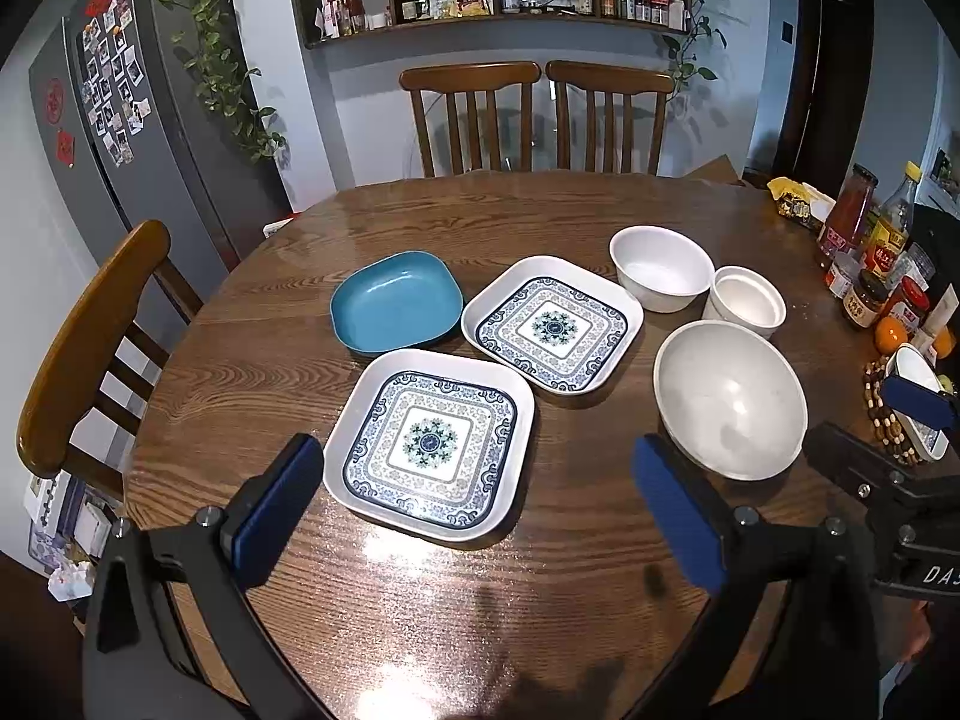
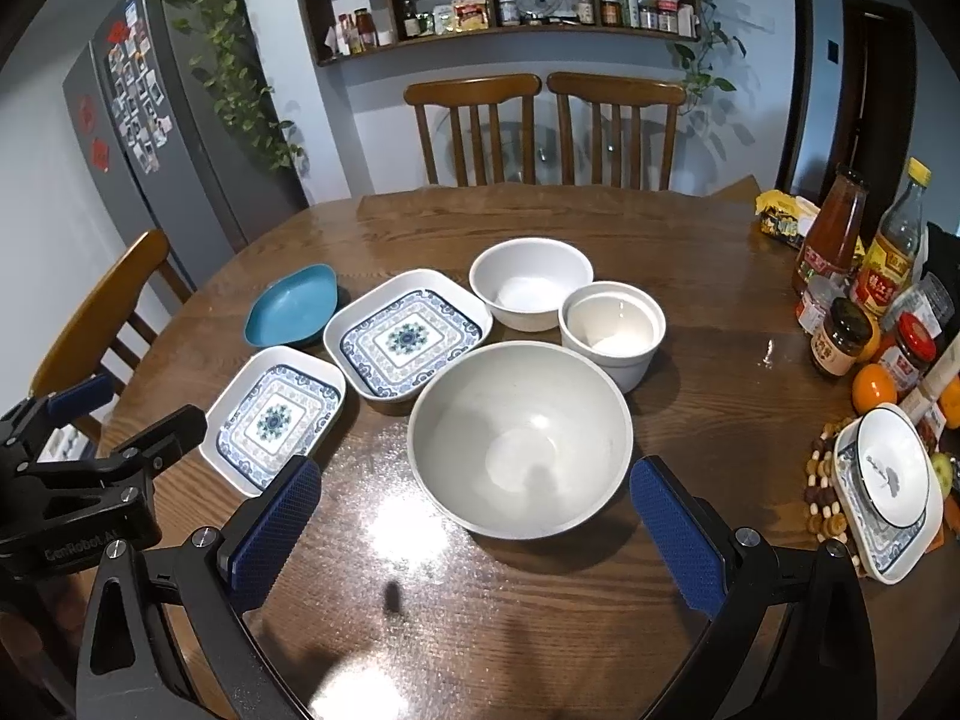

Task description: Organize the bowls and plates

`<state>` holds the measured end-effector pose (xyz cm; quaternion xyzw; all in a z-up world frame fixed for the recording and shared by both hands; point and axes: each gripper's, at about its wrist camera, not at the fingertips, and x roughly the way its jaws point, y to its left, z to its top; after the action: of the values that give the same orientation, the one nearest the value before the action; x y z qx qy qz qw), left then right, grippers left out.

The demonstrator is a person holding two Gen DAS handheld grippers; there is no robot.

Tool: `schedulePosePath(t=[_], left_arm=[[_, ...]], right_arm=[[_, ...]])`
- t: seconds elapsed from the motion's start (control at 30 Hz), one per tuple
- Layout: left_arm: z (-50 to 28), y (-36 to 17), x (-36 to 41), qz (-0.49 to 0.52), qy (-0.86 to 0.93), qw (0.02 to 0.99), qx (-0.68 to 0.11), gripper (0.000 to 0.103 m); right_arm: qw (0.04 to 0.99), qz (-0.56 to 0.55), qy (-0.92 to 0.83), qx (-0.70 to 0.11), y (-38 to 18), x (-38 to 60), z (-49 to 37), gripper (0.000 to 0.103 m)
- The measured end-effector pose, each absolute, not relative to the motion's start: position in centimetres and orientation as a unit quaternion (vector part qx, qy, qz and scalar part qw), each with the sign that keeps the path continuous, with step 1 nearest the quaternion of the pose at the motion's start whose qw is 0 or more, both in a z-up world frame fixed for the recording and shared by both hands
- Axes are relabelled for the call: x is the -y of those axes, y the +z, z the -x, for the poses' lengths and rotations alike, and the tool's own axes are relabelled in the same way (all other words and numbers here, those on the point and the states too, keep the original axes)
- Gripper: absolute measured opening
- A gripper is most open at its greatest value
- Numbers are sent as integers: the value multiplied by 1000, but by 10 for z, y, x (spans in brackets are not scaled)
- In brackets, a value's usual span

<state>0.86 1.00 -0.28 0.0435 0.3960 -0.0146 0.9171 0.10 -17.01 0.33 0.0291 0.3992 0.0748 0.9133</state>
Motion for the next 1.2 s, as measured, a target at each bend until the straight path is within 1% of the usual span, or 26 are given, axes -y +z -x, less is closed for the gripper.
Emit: schedulePosePath(t=[1.2], left_arm=[[-10,-12,-7,-48,-13,917,-396,102]], right_arm=[[911,-29,73,-404,-1,170,-3,103]])
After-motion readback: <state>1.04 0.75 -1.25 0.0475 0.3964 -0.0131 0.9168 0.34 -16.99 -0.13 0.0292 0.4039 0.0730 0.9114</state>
